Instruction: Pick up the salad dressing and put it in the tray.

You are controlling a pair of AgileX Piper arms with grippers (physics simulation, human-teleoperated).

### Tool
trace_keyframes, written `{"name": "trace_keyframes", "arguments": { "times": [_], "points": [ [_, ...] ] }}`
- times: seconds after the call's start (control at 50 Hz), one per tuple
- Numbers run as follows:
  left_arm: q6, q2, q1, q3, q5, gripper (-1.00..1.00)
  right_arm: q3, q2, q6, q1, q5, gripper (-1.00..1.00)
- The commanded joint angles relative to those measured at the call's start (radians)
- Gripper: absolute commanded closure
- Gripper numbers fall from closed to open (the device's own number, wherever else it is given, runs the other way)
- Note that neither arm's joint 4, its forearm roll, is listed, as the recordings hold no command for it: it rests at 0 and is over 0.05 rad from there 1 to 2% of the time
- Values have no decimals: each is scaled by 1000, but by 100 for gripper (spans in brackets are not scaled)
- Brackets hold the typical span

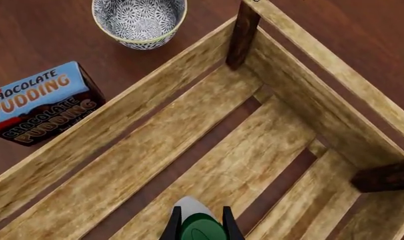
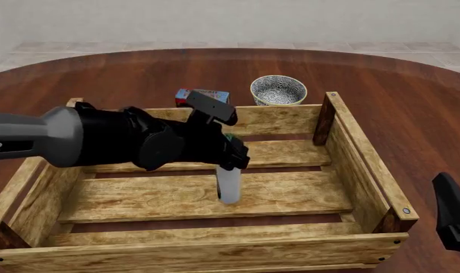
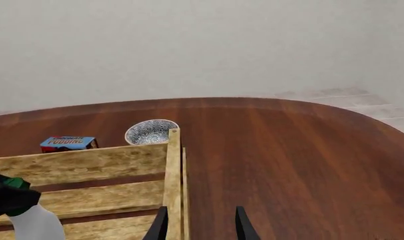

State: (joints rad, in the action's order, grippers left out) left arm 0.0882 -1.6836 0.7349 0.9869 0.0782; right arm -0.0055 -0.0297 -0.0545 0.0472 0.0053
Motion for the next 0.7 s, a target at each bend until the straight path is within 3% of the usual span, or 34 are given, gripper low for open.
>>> {"name": "trace_keyframes", "arguments": {
  "times": [0.02, 0.46, 0.48, 0.7],
  "points": [
    [-6, -17, 2, -20, -31, 100, 1, -2, -1, 1, -1, -100],
    [-26, -28, -8, -31, -39, 100, 0, -5, 2, 1, -3, -100],
    [-26, -29, -14, -28, -36, -100, 0, -2, 3, 0, -1, -100],
    [-32, -21, -25, -19, -24, -100, -1, -2, 3, -1, 1, -100]
  ]
}}
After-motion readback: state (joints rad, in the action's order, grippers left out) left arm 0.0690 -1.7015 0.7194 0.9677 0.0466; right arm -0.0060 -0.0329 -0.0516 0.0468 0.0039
